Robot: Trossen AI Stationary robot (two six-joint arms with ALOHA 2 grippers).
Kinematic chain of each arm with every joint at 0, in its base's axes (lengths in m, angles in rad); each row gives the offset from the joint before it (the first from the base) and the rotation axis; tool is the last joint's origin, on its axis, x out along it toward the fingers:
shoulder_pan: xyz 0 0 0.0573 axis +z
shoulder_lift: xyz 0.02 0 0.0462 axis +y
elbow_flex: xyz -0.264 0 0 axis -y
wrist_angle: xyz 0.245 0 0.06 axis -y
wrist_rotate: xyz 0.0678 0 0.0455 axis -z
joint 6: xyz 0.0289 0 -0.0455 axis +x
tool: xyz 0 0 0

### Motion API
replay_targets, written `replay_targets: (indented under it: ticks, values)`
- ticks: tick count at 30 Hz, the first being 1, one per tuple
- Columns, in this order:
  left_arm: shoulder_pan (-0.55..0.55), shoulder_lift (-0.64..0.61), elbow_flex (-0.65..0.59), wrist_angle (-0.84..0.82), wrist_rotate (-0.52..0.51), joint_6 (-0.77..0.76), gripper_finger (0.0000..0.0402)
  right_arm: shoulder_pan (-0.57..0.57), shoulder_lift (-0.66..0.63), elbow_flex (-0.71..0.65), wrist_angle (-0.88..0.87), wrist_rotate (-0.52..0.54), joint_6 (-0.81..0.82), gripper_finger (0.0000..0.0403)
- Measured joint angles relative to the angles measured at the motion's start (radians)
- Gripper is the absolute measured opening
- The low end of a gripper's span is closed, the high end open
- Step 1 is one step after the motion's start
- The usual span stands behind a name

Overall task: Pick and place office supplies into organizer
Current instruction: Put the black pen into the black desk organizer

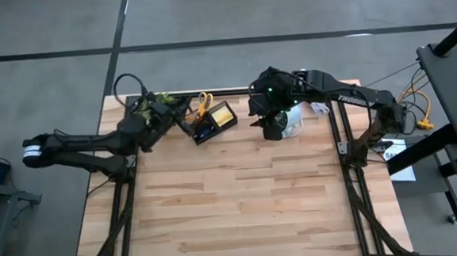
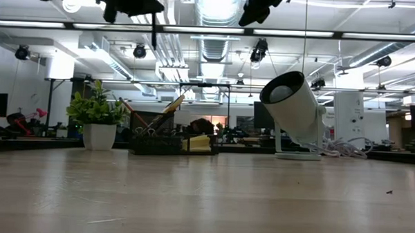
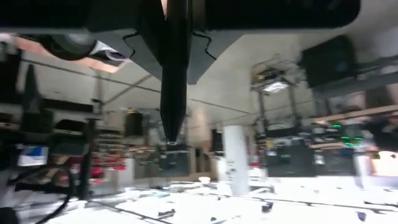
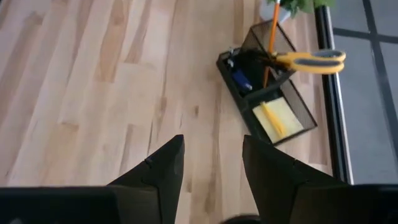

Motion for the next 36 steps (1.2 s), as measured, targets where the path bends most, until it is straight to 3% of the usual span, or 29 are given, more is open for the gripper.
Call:
replay_targets:
  ticks: [3,15,36]
  values:
    - [0.07,0.026,-0.003,0.002,0.101,-0.058,0.0016,-0.007,-0.002,0.0,-0.033,0.0,-0.023,0.0151]
    - [0.255,0.14,-0.053,0.001,0.301,-0.159,0.0016,-0.013,-0.004,0.0,-0.076,-0.001,-0.047,0.0145]
    - [0.375,0.252,-0.178,0.028,0.319,-0.158,0.0016,-0.018,-0.004,0.0,-0.072,-0.001,-0.054,0.0136]
